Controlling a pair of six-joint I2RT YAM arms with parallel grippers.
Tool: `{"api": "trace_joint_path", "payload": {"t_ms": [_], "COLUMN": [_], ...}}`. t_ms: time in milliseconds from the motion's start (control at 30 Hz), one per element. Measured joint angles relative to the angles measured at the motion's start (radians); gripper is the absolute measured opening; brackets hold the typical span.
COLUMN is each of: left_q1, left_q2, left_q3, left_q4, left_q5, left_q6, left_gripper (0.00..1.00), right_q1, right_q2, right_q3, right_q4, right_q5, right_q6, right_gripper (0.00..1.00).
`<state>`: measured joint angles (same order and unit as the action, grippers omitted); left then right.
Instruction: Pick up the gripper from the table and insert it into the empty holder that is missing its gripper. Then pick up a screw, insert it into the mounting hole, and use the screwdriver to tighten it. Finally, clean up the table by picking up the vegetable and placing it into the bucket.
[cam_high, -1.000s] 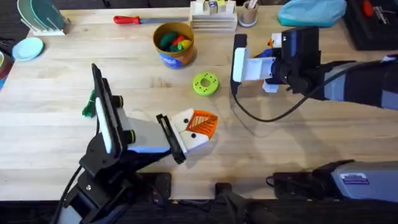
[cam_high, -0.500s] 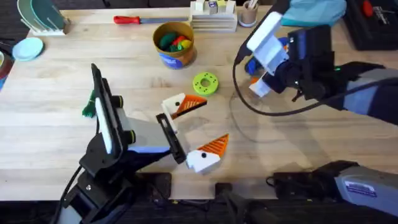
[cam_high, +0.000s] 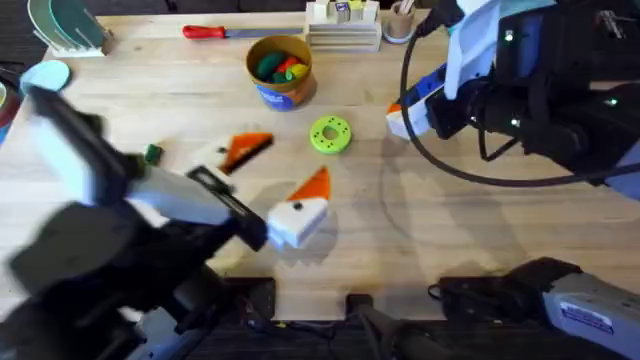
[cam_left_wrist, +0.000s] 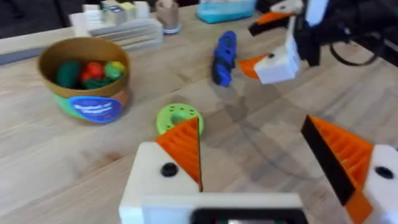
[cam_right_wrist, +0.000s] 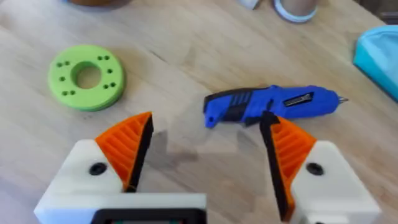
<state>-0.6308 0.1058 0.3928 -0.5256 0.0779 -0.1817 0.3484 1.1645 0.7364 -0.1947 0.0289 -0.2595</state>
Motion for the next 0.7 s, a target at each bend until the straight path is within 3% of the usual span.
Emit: {"api": "trace_joint_path", "payload": {"t_ms": [200, 333, 467, 600, 700], "left_q1": [0.000, 0.000, 0.000, 0.002, 0.060], "left_q2": [0.312, 0.525, 0.671, 0.743, 0.757], "left_q3": [0.410, 0.608, 0.736, 0.781, 0.781], "left_q4": [-0.414, -0.589, -0.593, -0.635, -0.696], "left_q5": [-0.280, -0.394, -0.406, -0.405, -0.406], "left_q6": [-0.110, -0.194, -0.229, -0.253, -0.298], "left_gripper": [0.992, 0.991, 0.992, 0.991, 0.990], "right_q1": [0.049, 0.064, 0.066, 0.066, 0.066], "right_q2": [0.000, 0.000, 0.000, 0.000, 0.000], "right_q3": [0.052, 0.092, 0.131, 0.146, 0.147], "right_q4": [-0.084, -0.101, -0.098, -0.099, -0.108], "right_q5": [-0.016, -0.021, -0.023, -0.023, -0.023], "right_q6": [0.029, 0.034, 0.038, 0.043, 0.043], "right_gripper": [0.991, 0.992, 0.991, 0.991, 0.991]}}
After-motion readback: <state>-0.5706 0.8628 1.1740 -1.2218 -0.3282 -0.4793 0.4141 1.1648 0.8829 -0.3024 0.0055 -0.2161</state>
